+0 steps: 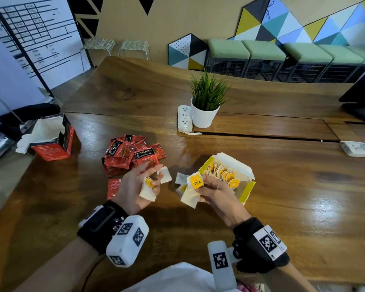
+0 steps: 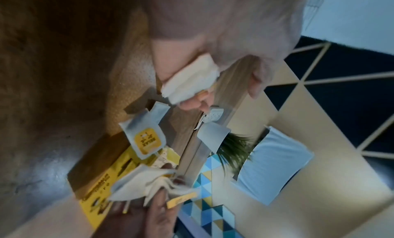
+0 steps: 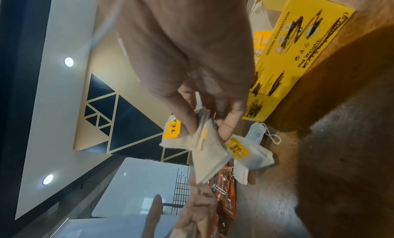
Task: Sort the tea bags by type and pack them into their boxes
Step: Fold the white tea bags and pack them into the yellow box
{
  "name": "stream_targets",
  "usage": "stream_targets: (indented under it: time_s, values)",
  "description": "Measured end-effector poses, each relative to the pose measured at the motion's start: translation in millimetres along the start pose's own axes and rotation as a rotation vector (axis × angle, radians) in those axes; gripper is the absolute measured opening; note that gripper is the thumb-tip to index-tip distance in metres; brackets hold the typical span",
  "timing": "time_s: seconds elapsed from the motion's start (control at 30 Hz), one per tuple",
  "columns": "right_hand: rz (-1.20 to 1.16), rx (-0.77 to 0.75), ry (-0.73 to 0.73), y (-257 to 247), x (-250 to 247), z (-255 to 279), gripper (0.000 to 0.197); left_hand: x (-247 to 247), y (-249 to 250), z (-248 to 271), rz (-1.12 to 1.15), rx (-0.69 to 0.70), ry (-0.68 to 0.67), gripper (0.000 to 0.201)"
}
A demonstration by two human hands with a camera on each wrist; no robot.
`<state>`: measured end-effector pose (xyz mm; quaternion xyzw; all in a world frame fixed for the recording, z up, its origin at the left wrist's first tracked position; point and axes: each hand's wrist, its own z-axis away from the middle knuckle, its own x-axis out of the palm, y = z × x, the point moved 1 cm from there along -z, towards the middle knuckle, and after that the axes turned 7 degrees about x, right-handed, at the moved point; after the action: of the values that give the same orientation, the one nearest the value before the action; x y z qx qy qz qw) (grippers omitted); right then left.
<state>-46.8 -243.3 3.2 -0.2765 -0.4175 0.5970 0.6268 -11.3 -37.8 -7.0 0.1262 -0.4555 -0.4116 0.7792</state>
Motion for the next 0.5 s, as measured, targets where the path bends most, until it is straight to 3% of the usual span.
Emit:
stream_targets:
  time_s: [0.1, 0.23, 0.33, 0.5]
  values:
    - [0.003, -0.008, -0.009, -4.9, 2.1, -3.0, 0.019, 7.6, -5.5, 1.8, -0.059, 0.006, 0.014, 0.043]
    - [0.031, -0.057, -0.025, -13.8, 3.7, -4.4, 0.021, 6.0, -12.2, 4.9, -0.122, -0.027, -0.064, 0.044]
    - [0.136, -0.098, 0.008, -18.7, 2.6, -4.7, 0.022, 10.8, -12.7, 7.2, -0.225, 0.024, -0.113, 0.056]
    - [0.169, -0.089, -0.03, -25.4, 2.6, -3.7, 0.021, 18.8, -11.0, 14.2, -0.288, 0.029, -0.222, 0.039]
